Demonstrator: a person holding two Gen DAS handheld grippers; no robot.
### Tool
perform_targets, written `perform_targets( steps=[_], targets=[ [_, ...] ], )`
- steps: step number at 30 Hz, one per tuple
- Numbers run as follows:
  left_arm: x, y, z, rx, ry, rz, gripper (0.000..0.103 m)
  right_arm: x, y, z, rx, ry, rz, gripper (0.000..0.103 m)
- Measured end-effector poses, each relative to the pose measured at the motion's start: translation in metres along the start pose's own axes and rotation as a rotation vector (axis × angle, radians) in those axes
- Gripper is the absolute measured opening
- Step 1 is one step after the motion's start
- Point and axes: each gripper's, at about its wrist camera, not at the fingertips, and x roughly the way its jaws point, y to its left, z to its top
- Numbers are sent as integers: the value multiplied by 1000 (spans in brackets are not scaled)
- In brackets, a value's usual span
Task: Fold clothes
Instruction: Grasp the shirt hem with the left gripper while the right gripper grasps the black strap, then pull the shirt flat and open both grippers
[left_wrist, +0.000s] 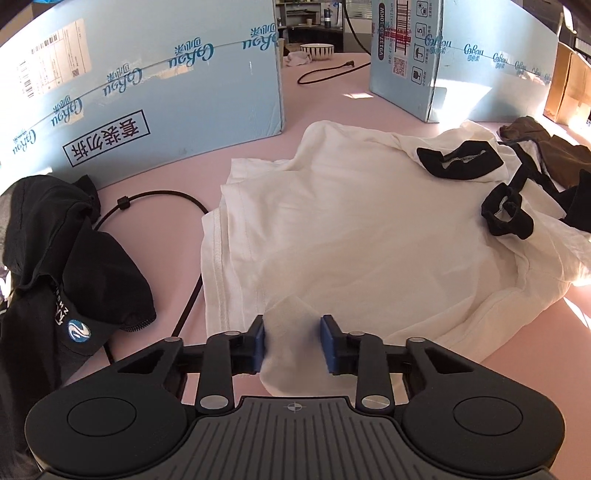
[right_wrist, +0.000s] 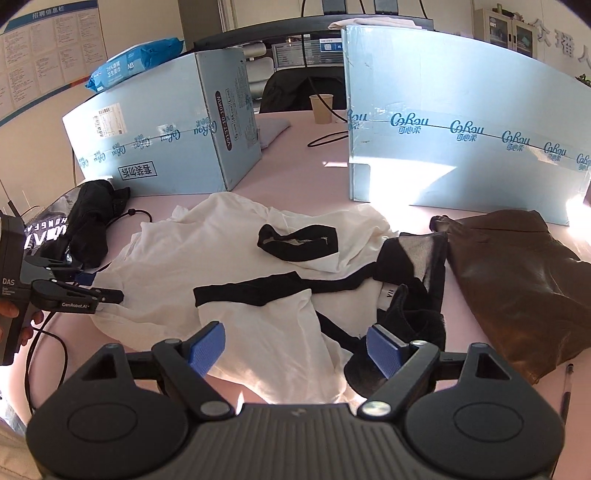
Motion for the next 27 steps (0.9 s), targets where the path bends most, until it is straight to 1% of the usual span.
perform_targets(
  steps=[1,3,5,10,16,18,20,22,23,24,25,26,27],
  targets=[
    [-1,0,-1,-6,2,-2,9,1,-4,-1,8,6,-13,84],
    [-5,-2,-4,-15,4,-2,6,3,-9,-4,17,11,-33,83],
    [-8,-4,-8,-28,3,10,5,5,-13,-5,23,11,-54,82],
    [-25,-4,-19,-73,1,7,5,3,-17,-2,-9,-44,-73,82],
    [-44,-8,-42,-75,25,8,5,14,-23,6,-87,-25,-118,82],
    [-47,-7,-50,-102,40,3,6,17,-28,7,-97,-16,-113,82],
    [-49,-4,-55,-128,46,4,6,24,-32,16,-111,14,-106,80],
    [-49,-3,-53,-137,47,2,6,35,-34,19,-132,73,-73,65],
    [-48,-2,-50,-136,48,1,6,42,-34,20,-145,110,-52,50],
    [-47,-2,-47,-129,50,-1,6,49,-33,19,-173,142,-65,44],
    [-47,-1,-45,-117,50,-5,6,56,-31,17,-204,172,-82,42],
    [-46,-1,-44,-105,50,-7,6,60,-30,15,-224,186,-97,32],
    [-46,0,-42,-97,51,-9,6,64,-29,10,-236,190,-101,19]
  ],
)
